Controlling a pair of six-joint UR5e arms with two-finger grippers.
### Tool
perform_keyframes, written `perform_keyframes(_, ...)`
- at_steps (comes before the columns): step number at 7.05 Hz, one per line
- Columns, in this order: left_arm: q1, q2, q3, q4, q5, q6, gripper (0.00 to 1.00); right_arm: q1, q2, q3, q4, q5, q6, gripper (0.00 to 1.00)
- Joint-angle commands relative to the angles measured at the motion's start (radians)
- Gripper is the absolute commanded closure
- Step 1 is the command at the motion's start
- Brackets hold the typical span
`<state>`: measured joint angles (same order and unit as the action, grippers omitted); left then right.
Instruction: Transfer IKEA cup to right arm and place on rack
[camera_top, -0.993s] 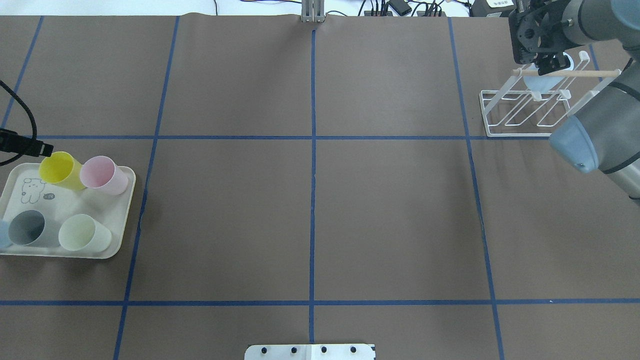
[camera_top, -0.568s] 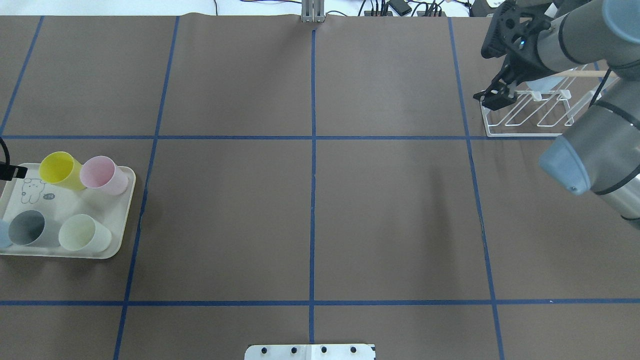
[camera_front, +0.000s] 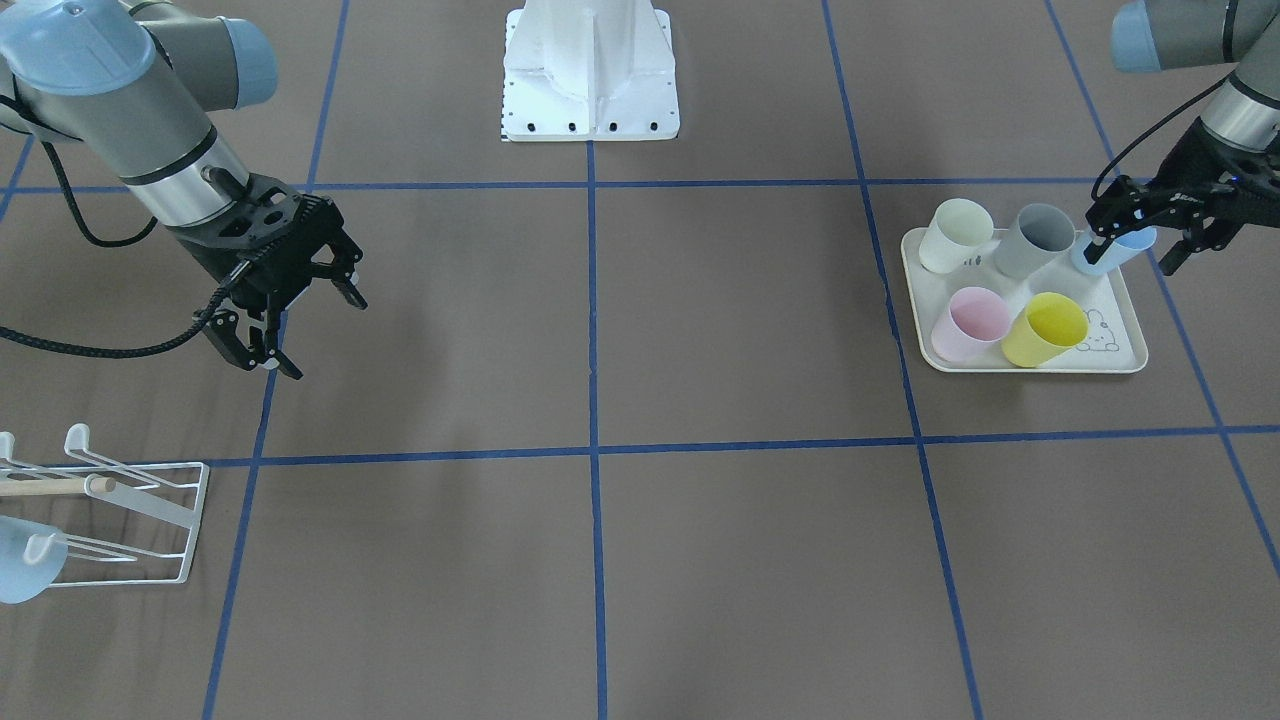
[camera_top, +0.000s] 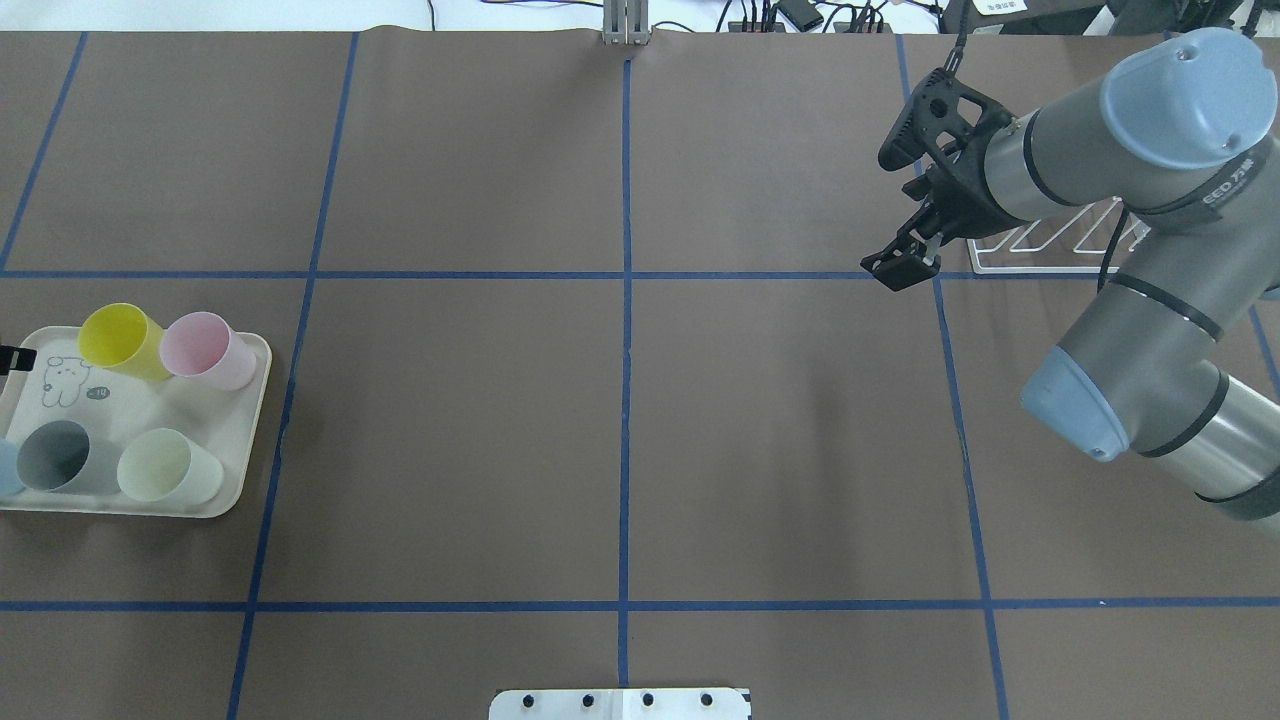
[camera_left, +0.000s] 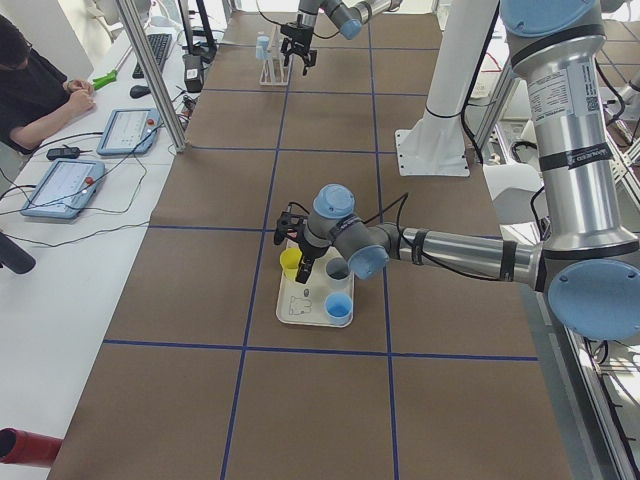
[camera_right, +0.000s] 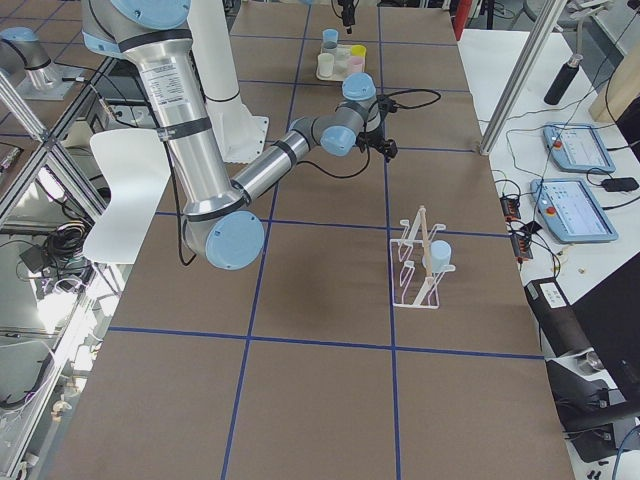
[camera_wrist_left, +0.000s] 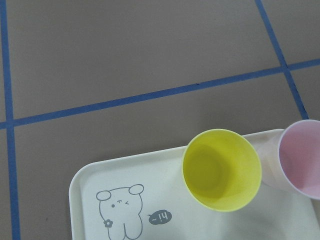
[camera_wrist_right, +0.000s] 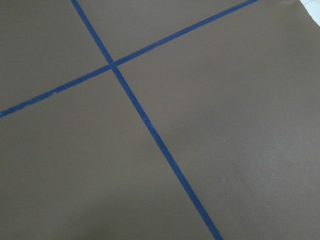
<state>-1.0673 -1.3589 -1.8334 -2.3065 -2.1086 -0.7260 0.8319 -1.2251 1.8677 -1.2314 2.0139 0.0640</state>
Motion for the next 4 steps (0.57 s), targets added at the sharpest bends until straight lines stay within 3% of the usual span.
perform_keyframes(1, 0.003, -0.092, 0.089, -0.004, 0.001, -0.093, 0.00, -0.011, 0.002, -0.001, 0.001, -0.001, 0.003, 0.01)
perform_keyframes(3, 0.003, -0.105, 0.144, -0.051, 0.002, -0.095, 0.05, -0.011, 0.004, -0.001, 0.001, -0.001, 0.003, 0.01)
perform_keyframes(4, 0.006, -0.109, 0.160, -0.065, 0.002, -0.093, 0.17, -0.013, 0.004, -0.002, 0.001, 0.000, 0.002, 0.01)
